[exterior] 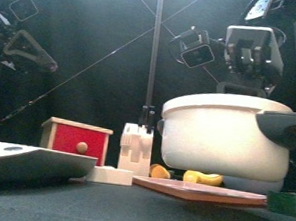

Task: Place pot on stove

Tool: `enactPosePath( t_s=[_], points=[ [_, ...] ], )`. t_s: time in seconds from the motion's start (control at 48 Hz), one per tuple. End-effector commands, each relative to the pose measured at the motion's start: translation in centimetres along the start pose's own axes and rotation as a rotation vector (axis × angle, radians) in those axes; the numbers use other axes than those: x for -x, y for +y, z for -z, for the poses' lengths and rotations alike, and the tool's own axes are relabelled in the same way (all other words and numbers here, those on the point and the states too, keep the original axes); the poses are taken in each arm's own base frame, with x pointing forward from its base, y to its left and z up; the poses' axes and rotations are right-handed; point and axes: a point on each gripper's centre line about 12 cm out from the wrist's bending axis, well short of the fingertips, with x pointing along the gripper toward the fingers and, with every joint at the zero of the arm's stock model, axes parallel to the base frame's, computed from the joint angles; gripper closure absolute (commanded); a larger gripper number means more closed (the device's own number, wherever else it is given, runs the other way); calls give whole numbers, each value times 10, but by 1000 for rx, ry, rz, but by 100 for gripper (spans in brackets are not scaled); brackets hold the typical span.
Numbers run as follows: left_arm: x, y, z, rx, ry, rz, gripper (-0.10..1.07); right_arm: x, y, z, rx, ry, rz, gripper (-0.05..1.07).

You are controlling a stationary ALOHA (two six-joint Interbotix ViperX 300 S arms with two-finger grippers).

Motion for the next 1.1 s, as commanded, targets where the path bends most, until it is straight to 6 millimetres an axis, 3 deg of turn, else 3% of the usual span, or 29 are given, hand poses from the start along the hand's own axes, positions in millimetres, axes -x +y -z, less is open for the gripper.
enactPosePath(
  t_s=[0.0, 0.146, 0.312, 0.812, 1.083],
  points=[
    [-1, 2, -4, 10, -5, -12, 42, 20, 8, -23, -33, -71, -67, 69],
    [0, 16, -2, 77, 14, -102, 42, 25, 19, -47, -58, -123, -113, 69],
    [4, 31, 3, 153, 29, -193, 42, 17, 30, -77, -76, -166, -130, 69],
    [5, 36, 4, 168, 29, -220, 42, -14, 64, -161, -124, -271, -140, 69],
    [5, 36, 4, 168, 29, -220, 42, -29, 64, -179, -139, -261, -62, 69]
  ],
)
